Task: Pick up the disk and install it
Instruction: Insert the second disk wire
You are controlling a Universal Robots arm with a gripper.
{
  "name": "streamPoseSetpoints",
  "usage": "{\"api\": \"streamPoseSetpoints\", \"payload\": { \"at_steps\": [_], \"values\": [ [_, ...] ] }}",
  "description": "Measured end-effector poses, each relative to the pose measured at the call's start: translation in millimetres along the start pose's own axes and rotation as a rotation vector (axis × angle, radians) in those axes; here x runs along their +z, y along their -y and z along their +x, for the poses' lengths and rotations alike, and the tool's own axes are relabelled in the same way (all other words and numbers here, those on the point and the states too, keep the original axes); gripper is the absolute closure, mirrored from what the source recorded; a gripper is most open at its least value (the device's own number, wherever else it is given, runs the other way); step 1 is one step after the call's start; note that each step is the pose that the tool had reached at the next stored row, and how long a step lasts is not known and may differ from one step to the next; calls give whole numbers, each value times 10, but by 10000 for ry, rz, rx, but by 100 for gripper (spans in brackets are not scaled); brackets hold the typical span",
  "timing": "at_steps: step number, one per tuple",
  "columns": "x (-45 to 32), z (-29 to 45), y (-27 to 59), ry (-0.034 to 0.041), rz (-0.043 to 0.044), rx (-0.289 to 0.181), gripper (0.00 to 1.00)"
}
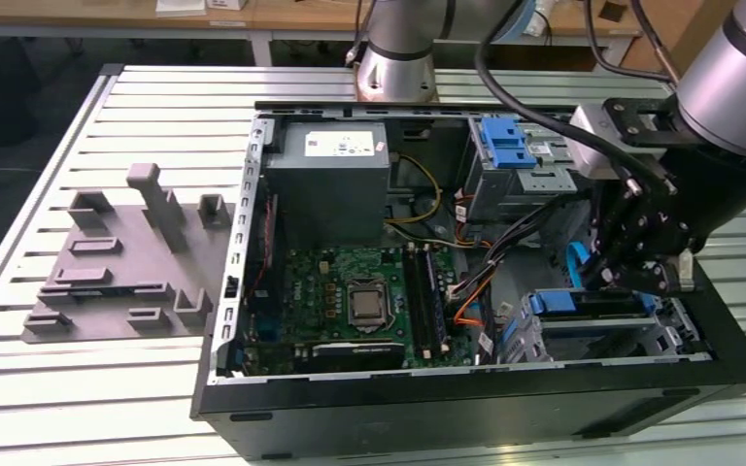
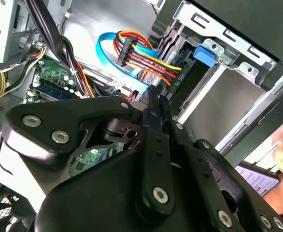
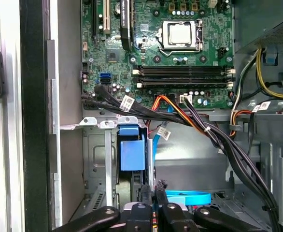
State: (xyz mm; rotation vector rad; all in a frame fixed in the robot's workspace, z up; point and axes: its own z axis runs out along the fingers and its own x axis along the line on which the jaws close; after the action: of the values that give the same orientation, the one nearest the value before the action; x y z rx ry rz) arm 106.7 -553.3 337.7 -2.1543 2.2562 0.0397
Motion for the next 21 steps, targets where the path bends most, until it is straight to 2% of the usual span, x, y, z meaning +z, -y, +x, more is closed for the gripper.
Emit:
{"api": "streamPoseSetpoints", "payload": {
  "at_steps": [6, 12, 21],
  "values": [
    [-22, 6, 0, 15, -1, 1, 84],
    [-22, 75, 3, 42, -2, 1, 84],
    [-19, 87, 4, 55, -3, 1, 84]
  ]
}}
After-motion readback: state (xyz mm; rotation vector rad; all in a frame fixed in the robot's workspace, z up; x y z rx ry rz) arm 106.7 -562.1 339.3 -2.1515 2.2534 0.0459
